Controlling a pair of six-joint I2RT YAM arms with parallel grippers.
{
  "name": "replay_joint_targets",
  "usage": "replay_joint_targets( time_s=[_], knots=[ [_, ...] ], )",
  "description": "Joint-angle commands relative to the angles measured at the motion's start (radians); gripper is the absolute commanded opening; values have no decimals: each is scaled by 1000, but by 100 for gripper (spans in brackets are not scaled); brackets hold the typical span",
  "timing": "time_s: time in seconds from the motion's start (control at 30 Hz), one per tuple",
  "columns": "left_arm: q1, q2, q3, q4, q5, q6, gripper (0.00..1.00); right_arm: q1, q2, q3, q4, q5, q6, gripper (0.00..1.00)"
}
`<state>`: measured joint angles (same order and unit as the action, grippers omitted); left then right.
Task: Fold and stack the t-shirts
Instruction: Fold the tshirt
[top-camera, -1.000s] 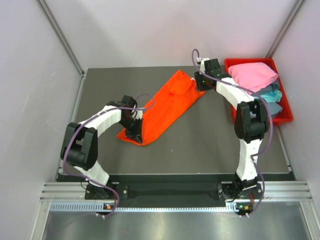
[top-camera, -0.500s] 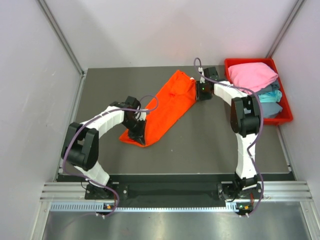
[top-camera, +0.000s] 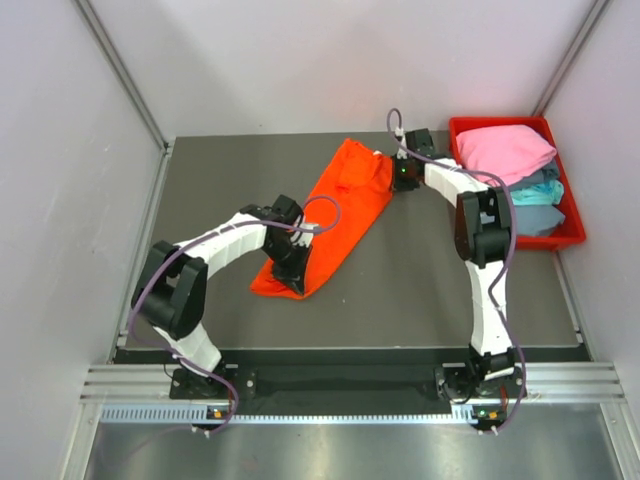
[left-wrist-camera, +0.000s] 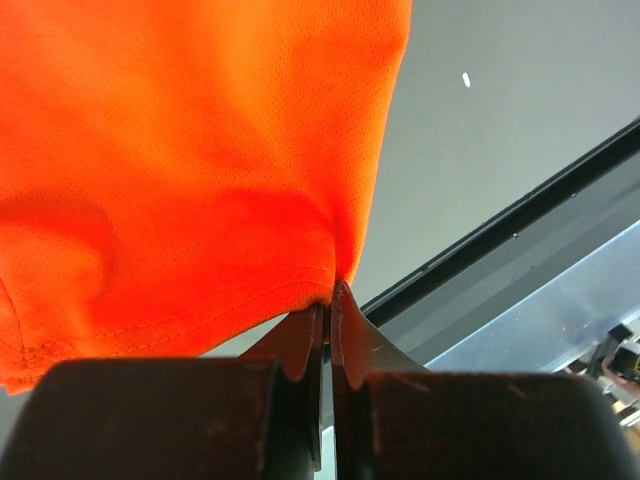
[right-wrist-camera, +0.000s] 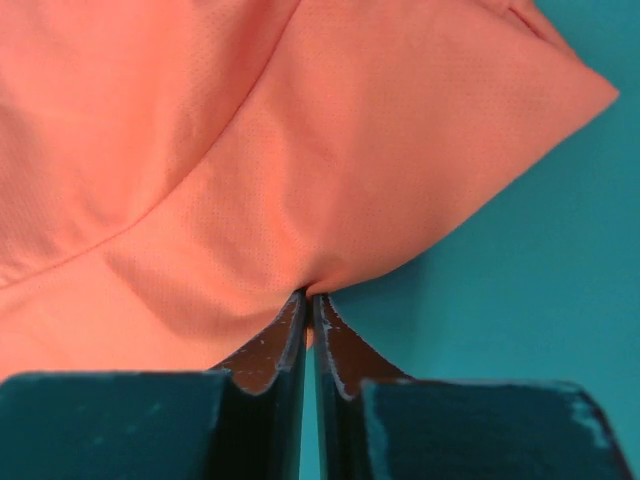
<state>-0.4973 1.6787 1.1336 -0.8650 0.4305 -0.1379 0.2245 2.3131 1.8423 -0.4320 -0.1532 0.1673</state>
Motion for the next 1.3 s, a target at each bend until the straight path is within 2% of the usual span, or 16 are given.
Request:
replay_joint_targets(
  time_s=[0.0,0.03,0.43,0.73,1.13,1.2,1.23,1.27],
  knots=[
    [-27,10,37,18,14,18,0,-7,52,61,21,-20,8,3],
    [-33,15,40,20,17,17,0,-4,64,84,22,-29,9,0],
    [-227,168,195,29,14,30,0,22,169,274,87,-34,28,0],
    [-349,308,380,14,-33,72,0,45,227,377,144,-37,57,0],
    [-403,385,483,0,-76,81,0,45,244,413,173,-46,75,0],
    [-403,369,479,-8,-82,96,11,41,223,391,164,-46,74,3],
    [-405,360,471,-15,-85,100,23,38,210,381,159,-46,66,8],
    [-403,334,465,-20,-85,104,46,35,195,367,153,-46,60,18]
  ],
)
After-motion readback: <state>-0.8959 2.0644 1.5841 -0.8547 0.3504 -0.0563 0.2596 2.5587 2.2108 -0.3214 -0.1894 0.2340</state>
